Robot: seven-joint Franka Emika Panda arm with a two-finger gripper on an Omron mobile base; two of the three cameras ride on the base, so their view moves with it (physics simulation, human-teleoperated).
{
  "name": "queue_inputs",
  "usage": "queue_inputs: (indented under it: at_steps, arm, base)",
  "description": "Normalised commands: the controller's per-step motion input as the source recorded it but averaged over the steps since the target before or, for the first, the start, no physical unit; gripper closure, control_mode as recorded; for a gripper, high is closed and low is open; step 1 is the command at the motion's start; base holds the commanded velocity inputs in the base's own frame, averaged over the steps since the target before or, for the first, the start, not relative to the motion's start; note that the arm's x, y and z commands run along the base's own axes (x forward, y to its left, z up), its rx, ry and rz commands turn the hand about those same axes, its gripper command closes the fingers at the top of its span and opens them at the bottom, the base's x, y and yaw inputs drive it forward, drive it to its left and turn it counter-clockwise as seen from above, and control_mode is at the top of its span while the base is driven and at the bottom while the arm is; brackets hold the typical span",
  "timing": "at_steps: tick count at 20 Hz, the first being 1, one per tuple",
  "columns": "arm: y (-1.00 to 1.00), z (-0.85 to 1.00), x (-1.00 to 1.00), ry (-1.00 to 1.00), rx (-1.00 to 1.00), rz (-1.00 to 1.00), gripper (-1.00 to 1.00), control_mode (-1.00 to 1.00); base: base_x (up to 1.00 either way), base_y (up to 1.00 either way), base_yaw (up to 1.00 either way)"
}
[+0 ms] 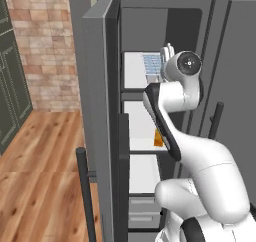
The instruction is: Open the freezer door, pick up the ice cube tray from the freezer, and place it on the dining counter.
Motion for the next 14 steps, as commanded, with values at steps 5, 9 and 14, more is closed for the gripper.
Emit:
queue_inputs:
  at_steps: [5, 9, 14]
  arm:
    - [-0.14, 0.2, -0.73, 0.0, 0.0, 0.0, 1.0, -1.0]
    - [-0.09, 0.07, -0.74, 0.01, 0.0, 0.0, 1.0, -1.0]
    - [0.0, 0.03, -0.68, 0.01, 0.0, 0.0, 1.0, -1.0]
  base:
    - [0.0, 0.0, 0.0]
    - [0.0, 0.0, 0.0]
    - [0.0, 0.0, 0.0]
